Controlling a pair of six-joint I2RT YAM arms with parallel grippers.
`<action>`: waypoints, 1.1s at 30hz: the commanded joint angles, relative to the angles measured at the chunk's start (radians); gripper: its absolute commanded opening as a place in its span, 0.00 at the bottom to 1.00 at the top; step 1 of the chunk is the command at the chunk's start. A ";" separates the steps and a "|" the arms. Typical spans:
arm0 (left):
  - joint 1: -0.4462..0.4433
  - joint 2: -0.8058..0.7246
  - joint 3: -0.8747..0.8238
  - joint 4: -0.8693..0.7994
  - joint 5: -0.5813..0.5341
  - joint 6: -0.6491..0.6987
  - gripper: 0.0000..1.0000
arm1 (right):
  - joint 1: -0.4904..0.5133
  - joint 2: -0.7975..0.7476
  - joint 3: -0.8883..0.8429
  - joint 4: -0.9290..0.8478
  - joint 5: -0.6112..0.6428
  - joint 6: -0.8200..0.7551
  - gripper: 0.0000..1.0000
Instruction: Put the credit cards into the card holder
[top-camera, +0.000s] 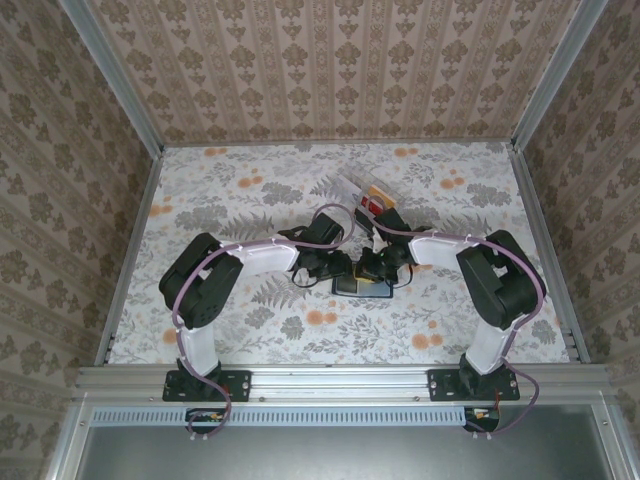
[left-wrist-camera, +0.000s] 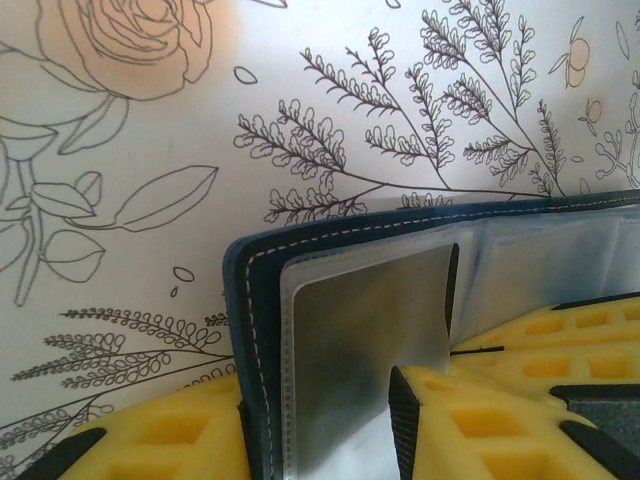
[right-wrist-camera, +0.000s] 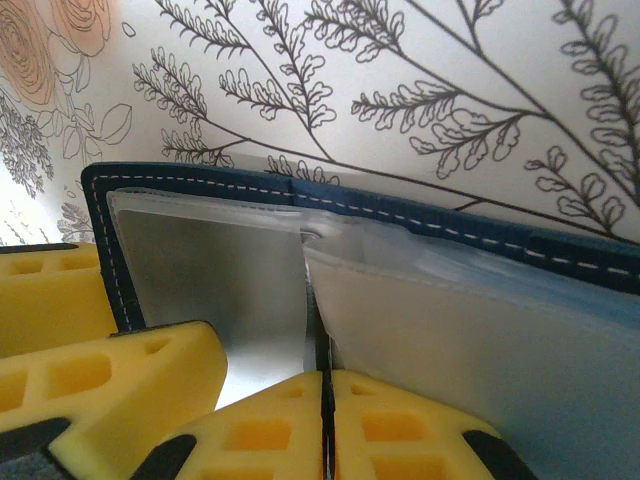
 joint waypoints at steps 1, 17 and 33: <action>0.011 0.027 -0.030 -0.092 -0.057 0.006 0.38 | 0.012 0.017 0.020 0.022 -0.031 0.015 0.11; 0.023 0.036 -0.032 -0.135 -0.083 0.012 0.19 | 0.004 -0.061 0.021 -0.268 0.318 -0.063 0.13; 0.033 -0.045 -0.033 -0.154 -0.097 0.014 0.21 | -0.036 -0.097 0.234 -0.484 0.373 -0.149 0.20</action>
